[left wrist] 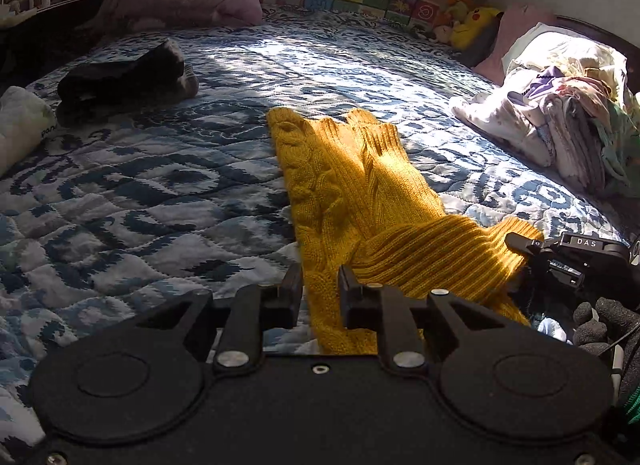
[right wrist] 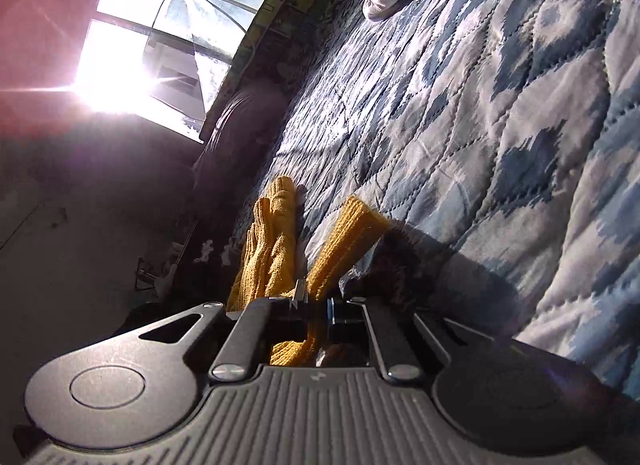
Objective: Fold clothes
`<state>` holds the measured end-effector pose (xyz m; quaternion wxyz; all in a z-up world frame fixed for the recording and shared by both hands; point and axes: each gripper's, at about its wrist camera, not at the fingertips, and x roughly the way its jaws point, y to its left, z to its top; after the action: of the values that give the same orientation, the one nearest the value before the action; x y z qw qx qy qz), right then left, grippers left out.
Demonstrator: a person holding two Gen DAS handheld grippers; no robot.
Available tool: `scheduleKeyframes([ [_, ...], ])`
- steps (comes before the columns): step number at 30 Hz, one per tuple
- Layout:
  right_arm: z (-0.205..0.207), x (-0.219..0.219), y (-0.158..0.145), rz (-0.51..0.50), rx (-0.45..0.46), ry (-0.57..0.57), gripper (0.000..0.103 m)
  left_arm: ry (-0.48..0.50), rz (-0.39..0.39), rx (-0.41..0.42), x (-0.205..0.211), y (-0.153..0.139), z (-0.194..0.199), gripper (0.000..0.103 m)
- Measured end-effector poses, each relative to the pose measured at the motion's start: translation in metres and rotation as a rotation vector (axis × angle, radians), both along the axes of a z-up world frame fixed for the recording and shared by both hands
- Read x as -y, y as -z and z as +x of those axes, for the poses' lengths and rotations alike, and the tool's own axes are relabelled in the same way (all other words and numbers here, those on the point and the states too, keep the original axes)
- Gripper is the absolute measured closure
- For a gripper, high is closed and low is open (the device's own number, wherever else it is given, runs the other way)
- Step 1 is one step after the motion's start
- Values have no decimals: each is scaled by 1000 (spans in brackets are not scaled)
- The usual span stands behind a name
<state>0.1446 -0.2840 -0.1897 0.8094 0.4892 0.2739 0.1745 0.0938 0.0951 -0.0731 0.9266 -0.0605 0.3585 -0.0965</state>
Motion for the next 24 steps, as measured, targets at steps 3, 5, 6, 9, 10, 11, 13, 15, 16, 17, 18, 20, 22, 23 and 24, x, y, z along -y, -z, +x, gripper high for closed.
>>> scheduleKeyframes([
  [3,6,1,-31,-10,83,-11,93,13,-7,-27,-4,12,-26,86],
  [5,13,-2,-58,-51,147,-39,93,24,-16,-39,-5,20,-40,87],
  [6,19,-5,-70,-87,169,-54,93,31,-23,-33,-3,20,-40,87],
  [9,43,-11,-92,-165,178,-90,93,57,-33,-5,2,18,-42,87],
  [10,53,-14,-95,-196,161,-99,93,68,-30,12,5,17,-42,87],
  [11,58,-15,-96,-217,149,-104,93,79,-27,28,8,15,-42,87],
  [13,65,-14,-94,-243,116,-100,93,117,-2,-32,15,28,-39,87],
  [15,66,-13,-88,-250,82,-96,93,150,32,-89,23,44,-37,83],
  [16,63,-12,-81,-252,58,-95,93,152,49,-83,25,44,-40,82],
  [17,60,-12,-74,-254,35,-94,93,153,40,-60,22,36,-44,82],
  [18,58,-11,-70,-257,19,-100,93,154,31,-37,18,29,-48,82],
  [20,54,-8,-62,-271,5,-104,93,121,0,10,9,12,-48,82],
  [22,52,-4,-56,-255,-11,-102,93,92,-15,74,2,-4,-44,82],
  [23,52,-3,-54,-242,-19,-98,93,90,-44,87,1,-4,-38,82],
  [24,52,-2,-52,-236,-27,-91,93,88,-73,100,-1,-4,-32,82],
])
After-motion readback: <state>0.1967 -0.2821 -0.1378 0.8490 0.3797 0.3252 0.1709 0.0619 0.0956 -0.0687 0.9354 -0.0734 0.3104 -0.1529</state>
